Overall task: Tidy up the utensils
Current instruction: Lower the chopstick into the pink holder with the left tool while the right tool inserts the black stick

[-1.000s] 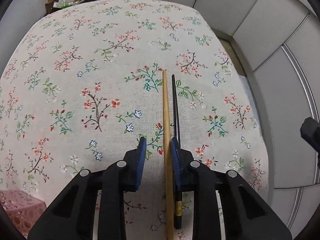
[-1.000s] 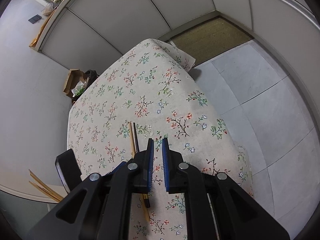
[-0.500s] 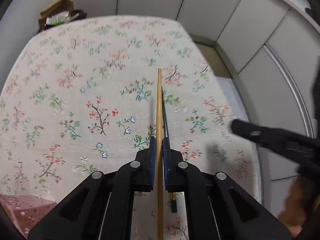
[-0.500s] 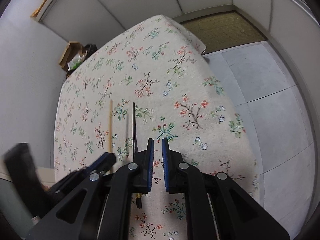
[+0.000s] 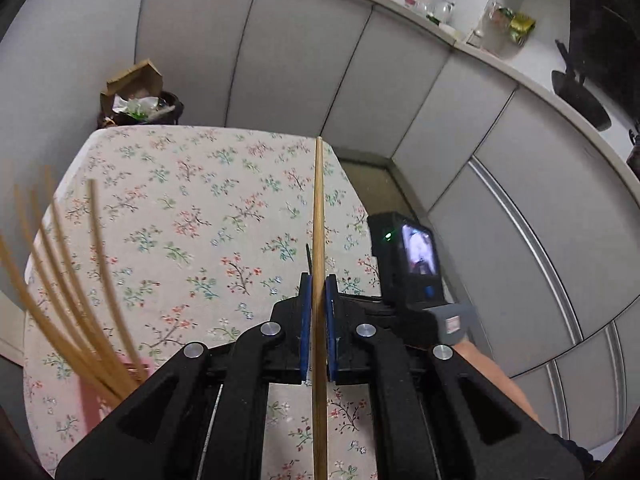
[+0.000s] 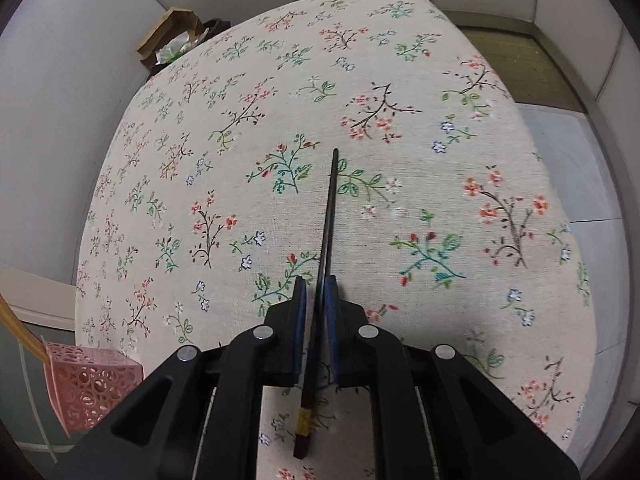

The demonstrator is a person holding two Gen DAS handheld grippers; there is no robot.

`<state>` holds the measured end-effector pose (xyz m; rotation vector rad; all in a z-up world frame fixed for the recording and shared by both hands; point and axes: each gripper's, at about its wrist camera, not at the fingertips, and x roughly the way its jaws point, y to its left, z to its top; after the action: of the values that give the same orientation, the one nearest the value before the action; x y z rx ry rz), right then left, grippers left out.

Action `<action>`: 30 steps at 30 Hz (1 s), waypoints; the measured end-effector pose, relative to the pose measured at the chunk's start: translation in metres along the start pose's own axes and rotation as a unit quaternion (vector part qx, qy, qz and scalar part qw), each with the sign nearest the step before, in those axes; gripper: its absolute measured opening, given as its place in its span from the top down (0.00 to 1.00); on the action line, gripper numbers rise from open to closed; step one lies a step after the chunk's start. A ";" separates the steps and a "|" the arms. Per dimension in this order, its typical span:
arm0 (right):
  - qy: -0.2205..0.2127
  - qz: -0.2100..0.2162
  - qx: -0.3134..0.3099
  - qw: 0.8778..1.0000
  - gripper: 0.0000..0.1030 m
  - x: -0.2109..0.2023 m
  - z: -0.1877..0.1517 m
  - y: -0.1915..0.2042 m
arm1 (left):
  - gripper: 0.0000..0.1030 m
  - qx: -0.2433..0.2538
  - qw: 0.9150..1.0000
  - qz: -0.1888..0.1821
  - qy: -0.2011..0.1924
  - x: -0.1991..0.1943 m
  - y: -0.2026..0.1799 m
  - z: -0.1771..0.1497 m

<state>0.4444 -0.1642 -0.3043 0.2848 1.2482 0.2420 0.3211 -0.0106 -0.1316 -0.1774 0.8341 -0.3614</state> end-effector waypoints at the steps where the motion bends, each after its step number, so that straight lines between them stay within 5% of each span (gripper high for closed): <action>1: -0.008 -0.004 -0.005 1.000 0.82 0.001 0.000 0.002 | 0.94 0.002 1.000 0.002 -0.006 -0.006 0.002 0.000; 2: -0.007 -0.011 -0.017 1.000 0.80 0.001 0.000 0.007 | 0.94 0.005 1.000 0.005 -0.013 -0.012 0.004 0.000; 3: -0.010 -0.016 -0.025 1.000 0.94 0.000 0.000 0.010 | 0.94 0.005 1.000 0.006 -0.019 -0.018 0.006 0.000; 6: -0.039 -0.028 -0.042 0.998 0.94 -0.019 0.003 0.021 | 0.94 0.000 0.999 0.003 -0.034 -0.036 0.012 -0.001; 14: -0.159 0.039 -0.051 0.985 0.94 -0.108 -0.003 0.047 | 0.94 -0.018 0.995 0.011 -0.093 -0.083 0.039 0.002; 23: -0.262 0.088 -0.125 0.953 0.94 -0.179 -0.046 0.113 | 0.94 -0.037 0.986 0.045 -0.155 -0.106 0.075 -0.010; 30: -0.303 0.116 -0.174 0.930 0.94 -0.200 -0.074 0.150 | 0.94 -0.068 0.975 0.073 -0.199 -0.109 0.103 -0.019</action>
<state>0.3105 -0.0839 -0.0955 0.1763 0.5427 0.5286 0.2646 0.1255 -0.0990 -0.3026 0.4712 -0.1220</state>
